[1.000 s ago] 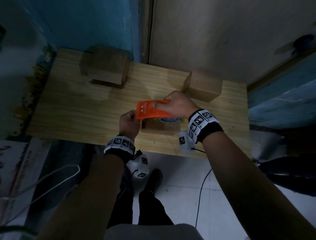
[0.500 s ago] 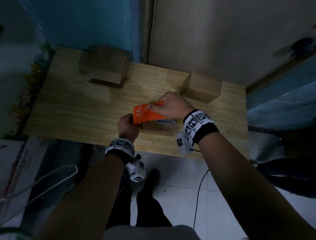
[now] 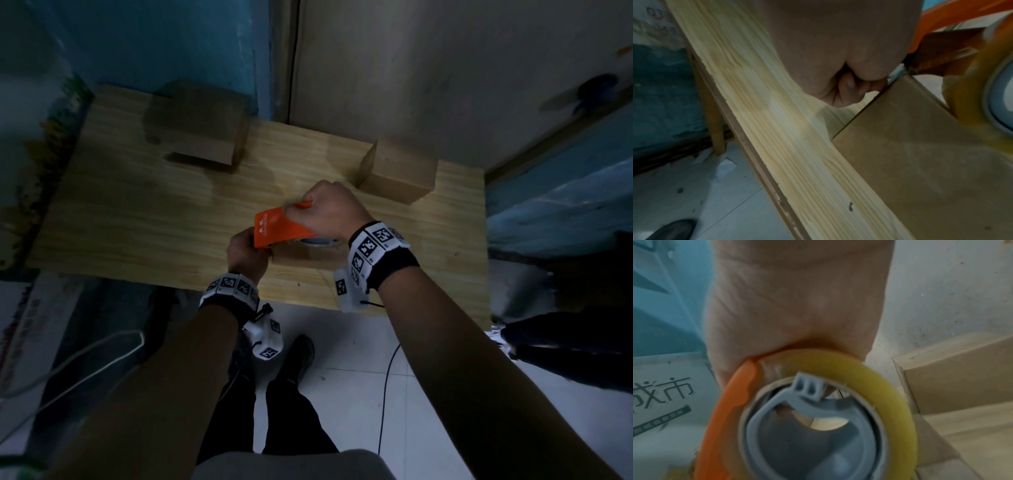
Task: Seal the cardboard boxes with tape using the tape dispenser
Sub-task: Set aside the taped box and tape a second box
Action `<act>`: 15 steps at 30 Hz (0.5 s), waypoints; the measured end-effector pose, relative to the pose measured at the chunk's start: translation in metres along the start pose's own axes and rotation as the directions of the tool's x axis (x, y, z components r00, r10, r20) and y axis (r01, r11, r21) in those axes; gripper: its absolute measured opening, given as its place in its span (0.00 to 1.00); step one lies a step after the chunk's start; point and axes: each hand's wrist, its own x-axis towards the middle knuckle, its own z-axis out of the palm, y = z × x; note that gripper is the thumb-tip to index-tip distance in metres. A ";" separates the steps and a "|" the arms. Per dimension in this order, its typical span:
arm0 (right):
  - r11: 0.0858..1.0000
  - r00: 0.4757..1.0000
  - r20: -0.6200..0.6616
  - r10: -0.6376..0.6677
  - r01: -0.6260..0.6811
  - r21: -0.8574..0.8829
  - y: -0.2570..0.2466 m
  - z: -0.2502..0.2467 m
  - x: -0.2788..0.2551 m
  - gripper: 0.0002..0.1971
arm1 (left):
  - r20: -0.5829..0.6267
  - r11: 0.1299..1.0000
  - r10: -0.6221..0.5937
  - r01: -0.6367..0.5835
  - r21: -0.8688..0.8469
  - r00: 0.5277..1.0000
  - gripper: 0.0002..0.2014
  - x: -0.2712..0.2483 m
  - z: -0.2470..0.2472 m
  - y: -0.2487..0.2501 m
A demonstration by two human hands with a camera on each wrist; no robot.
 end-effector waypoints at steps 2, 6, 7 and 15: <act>1.000 1.000 -0.025 0.008 -0.008 0.000 -0.001 0.001 -0.001 0.28 | -0.021 1.000 0.030 -0.029 0.004 0.999 0.19 0.001 0.000 -0.002; 1.000 0.998 -0.054 0.017 -0.017 -0.002 -0.004 0.002 -0.003 0.28 | -0.036 0.990 0.097 -0.093 0.104 0.995 0.14 0.003 0.000 -0.004; 1.000 0.998 -0.056 0.016 -0.017 -0.006 -0.004 0.002 -0.003 0.28 | -0.042 0.988 0.113 -0.108 0.107 0.993 0.13 0.004 0.001 -0.004; 0.999 0.998 -0.061 0.032 -0.031 0.020 -0.005 0.002 -0.004 0.28 | -0.057 0.993 -0.004 -0.003 -0.122 0.998 0.06 0.005 0.014 -0.016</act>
